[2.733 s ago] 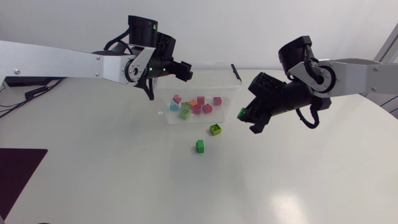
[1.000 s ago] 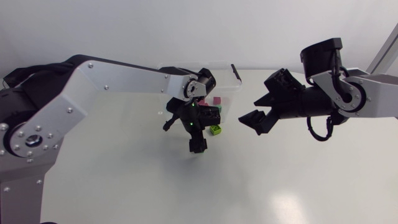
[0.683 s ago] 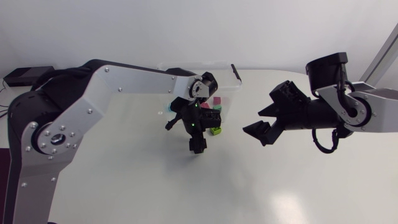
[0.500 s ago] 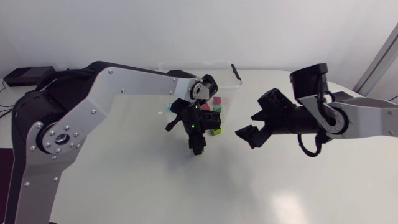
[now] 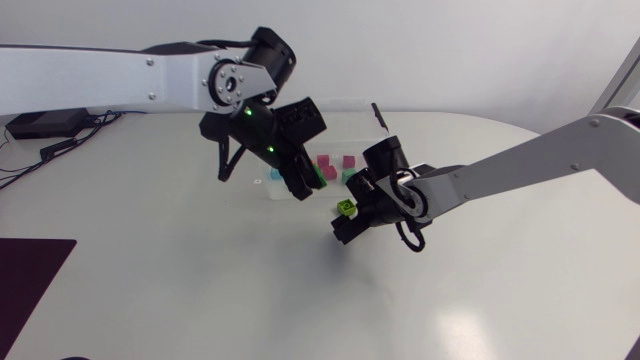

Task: Pick up the duplo bricks and place them in the container

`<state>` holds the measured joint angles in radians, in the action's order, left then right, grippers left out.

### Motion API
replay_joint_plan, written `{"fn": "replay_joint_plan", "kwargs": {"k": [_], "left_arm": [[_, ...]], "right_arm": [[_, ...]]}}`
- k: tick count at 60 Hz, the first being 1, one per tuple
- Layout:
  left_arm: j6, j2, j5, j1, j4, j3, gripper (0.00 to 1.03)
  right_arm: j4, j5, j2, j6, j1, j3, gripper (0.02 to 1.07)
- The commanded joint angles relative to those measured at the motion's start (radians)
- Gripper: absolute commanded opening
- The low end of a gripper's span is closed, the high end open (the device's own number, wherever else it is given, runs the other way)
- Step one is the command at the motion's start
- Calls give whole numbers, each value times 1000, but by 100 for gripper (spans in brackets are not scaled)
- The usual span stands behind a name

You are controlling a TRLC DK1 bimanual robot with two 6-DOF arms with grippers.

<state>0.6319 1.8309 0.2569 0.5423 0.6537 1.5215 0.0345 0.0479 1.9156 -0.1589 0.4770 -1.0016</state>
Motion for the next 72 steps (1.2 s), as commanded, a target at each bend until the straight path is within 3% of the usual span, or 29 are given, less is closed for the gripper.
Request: {"fn": "replay_joint_plan", "kwargs": {"k": [1, 6, 20, 31, 42, 53, 55, 58, 60, 61, 63, 68, 72], "left_arm": [[-66, -55, 27, -38, -40, -47, 19], [-104, -82, 47, -70, -80, -60, 19], [-230, -151, 64, -137, -235, -98, 19], [-371, -148, 61, -171, -428, -124, 19], [-489, -84, -47, -174, -597, -142, 19], [-528, -4, -119, -157, -684, -142, 20], [-535, 10, -120, -159, -694, -138, 25], [-546, 41, -145, -157, -700, -113, 40], [-546, 56, -153, -157, -700, -104, 55], [-546, 65, -177, -156, -701, -98, 68], [-544, 76, -228, -151, -712, -89, 80], [-541, 88, -277, -150, -715, -78, 97], [-541, 79, -286, -148, -715, -87, 99]], "right_arm": [[7, -17, 68, 42, 6, -58, 102], [4, -26, 99, 52, 6, -88, 100], [2, -33, 152, 79, -9, -135, 73], [5, -36, 192, 90, -25, -155, 26], [11, -36, 118, 84, -34, -88, 24], [1, -29, -67, 71, -46, 23, 24], [-5, -28, -105, 71, -48, 44, 24], [-28, -22, -164, 70, -57, 64, 24], [-44, -17, -202, 70, -61, 74, 24], [-48, -17, -214, 70, -63, 75, 24], [-67, -17, -257, 67, -71, 78, 24], [-104, -11, -320, 65, -86, 64, 24], [-134, -6, -359, 65, -97, 40, 24]]}}
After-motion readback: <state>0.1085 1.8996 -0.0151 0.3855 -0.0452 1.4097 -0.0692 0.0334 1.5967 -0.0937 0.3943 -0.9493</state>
